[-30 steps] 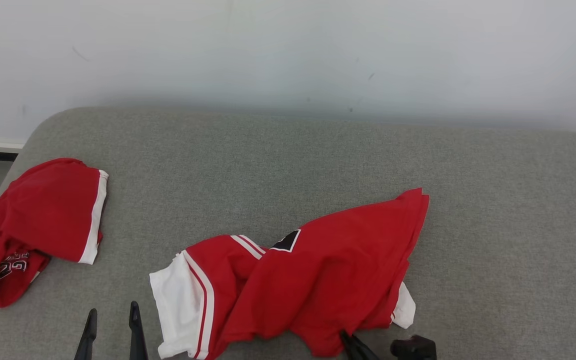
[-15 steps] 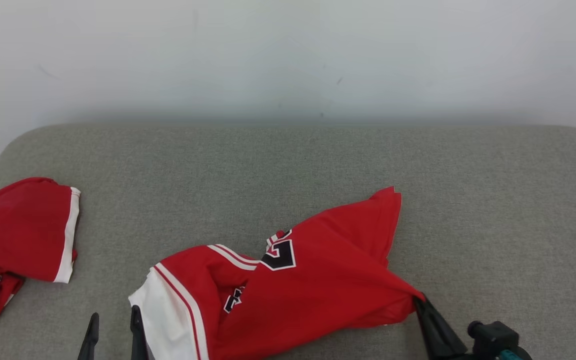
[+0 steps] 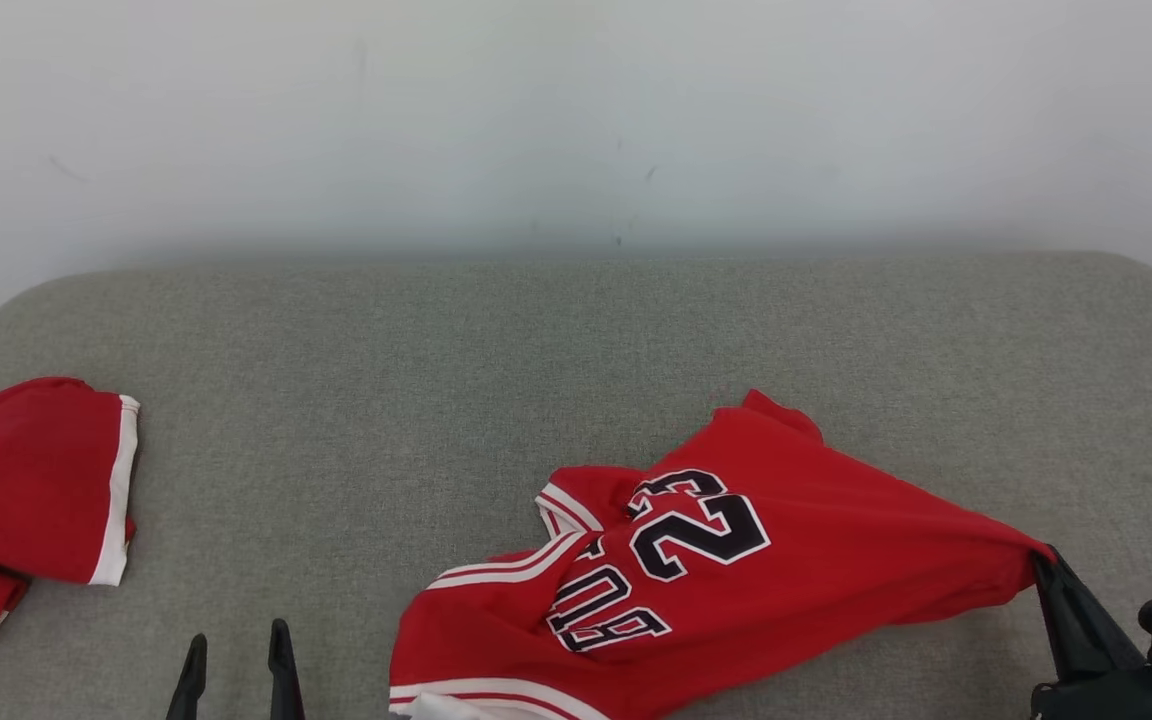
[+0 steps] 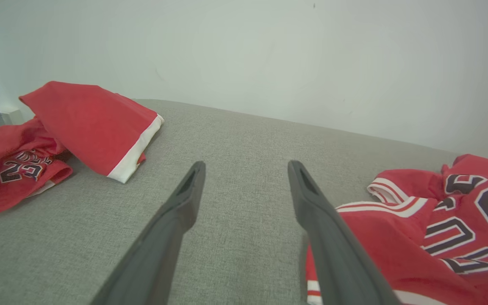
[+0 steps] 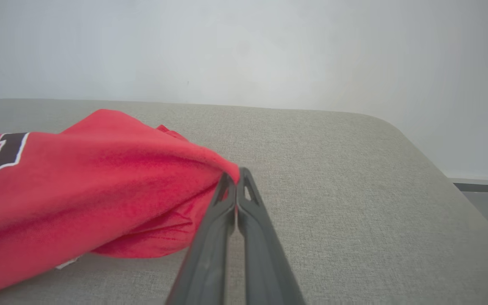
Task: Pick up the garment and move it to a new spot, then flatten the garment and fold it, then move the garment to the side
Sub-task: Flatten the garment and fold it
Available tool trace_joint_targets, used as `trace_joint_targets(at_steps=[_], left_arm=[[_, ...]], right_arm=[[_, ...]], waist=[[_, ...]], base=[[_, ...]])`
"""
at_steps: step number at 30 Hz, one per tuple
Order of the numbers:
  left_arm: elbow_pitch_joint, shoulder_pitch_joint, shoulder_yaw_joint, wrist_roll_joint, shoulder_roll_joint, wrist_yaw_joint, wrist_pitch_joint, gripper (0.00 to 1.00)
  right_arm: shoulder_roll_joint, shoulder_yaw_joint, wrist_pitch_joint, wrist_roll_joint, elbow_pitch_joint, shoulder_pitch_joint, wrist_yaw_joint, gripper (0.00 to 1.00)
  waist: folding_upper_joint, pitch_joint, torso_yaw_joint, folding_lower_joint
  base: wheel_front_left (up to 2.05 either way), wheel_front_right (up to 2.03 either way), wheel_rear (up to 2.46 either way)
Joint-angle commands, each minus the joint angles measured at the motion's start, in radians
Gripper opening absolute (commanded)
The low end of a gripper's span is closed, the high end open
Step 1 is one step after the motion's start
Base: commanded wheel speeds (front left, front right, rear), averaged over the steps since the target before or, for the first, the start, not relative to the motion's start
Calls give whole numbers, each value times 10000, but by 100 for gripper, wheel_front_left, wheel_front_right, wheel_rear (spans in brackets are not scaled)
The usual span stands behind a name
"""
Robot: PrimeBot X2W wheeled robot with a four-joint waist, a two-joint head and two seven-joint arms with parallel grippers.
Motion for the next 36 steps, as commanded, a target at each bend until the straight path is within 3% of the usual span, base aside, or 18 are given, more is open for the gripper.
trace_joint_targets(at_steps=[1, 7, 8, 9, 10, 24, 36], left_arm=[[22, 104, 5, -56, -2, -10, -29, 100], [96, 82, -71, -174, -3, -1, -29, 100], [106, 80, -88, -201, -3, 7, -29, 100], [114, 73, -98, -217, -2, 15, -29, 100], [119, 63, -102, -213, 0, 22, -29, 100], [241, 33, -79, -168, -3, -124, -29, 100], [1405, 391, -1093, 213, -2, -789, -29, 100]], right_arm=[[-49, -45, 40, 60, -51, 64, 34, 0], [-174, 326, 810, 372, -156, 315, 34, 0], [-133, 334, 804, 390, -94, 312, 34, 5], [-65, 347, 765, 349, -31, 299, 34, 83], [2, 370, 742, 307, 60, 311, 34, 100], [517, -98, -590, -80, 697, 225, 34, 100], [1531, -120, -1070, -315, 1545, 346, 34, 100]], waist=[[0, 3, 5, 0], [0, -13, 52, 0], [0, -11, 62, 0], [0, -7, 69, 0], [0, -1, 74, 0], [0, 19, -60, 0], [0, 76, -84, 0]], base=[[0, 0, 0], [0, 0, 0], [0, 0, 0], [0, 0, 0], [0, 0, 0], [0, 0, 0], [0, 0, 0]])
